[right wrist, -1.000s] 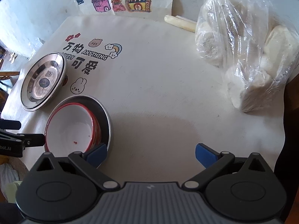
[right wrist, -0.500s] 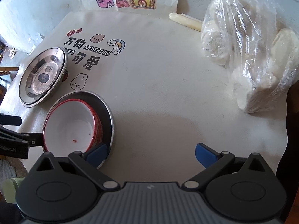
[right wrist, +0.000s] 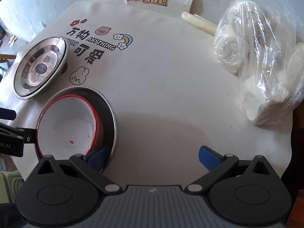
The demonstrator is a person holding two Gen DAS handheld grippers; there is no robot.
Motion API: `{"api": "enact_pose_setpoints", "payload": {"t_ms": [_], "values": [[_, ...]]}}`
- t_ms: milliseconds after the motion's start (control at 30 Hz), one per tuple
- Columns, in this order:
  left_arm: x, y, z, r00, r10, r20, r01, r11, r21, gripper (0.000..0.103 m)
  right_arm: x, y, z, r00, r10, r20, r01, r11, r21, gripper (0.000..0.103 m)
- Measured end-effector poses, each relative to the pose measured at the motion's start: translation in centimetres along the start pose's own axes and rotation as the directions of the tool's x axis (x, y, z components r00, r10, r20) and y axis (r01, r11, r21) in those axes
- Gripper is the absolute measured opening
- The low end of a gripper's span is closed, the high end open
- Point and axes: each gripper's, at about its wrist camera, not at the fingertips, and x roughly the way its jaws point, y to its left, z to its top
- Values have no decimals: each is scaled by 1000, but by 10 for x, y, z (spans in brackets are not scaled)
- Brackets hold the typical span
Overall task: Organize plates and bowls
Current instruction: 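Move both tools to the rim of the steel bowl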
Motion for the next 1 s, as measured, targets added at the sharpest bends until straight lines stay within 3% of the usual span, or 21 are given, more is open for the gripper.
{"api": "enact_pose_setpoints", "payload": {"t_ms": [467,700,867,1000], "values": [[4,-1,3,1000,-6,-9,6,1000,17,102,4,8,0,999,-28,42,31,997,-64,102],[3,-2,4,1000,-8,-9,9,1000,21,99,2,8,-1,999,7,46,-4,998,-67,89],[1,-2,3,999,-43,-6,44,999,17,87,2,7,-1,999,35,40,-33,998,-59,83],[-1,-2,2,997,-83,-6,83,997,8,76,1,7,-1,996,79,35,-77,996,-51,65]]}}
